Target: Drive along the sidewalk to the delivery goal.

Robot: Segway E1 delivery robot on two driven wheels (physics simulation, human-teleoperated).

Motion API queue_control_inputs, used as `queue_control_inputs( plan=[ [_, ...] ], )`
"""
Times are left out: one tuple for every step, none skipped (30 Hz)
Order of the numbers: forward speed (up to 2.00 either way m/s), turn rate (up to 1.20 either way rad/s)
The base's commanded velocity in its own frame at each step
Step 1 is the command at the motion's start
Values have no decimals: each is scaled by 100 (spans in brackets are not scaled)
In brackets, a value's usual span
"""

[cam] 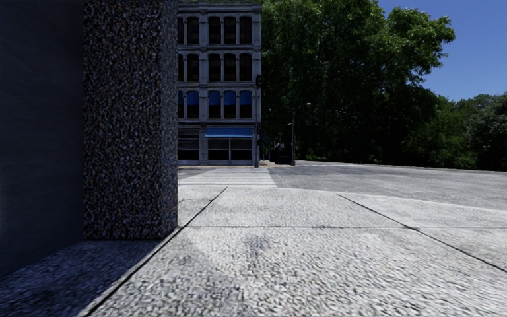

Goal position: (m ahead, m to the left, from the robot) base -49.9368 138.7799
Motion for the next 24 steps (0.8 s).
queue_control_inputs(
  plan=[
    [200, 0],
    [200, 0],
    [200, 0],
    [200, 0],
    [200, 0],
    [200, 0],
    [200, 0],
    [200, 0],
    [200, 0],
    [200, 0],
    [200, 0],
    [200, 0],
    [200, 0],
    [200, 0],
    [199, 0],
    [199, 0],
    [199, 0],
    [199, 0],
    [199, 0],
    [199, 0],
    [199, 0],
    [199, 0],
    [198, 0],
    [198, 0]
  ],
)
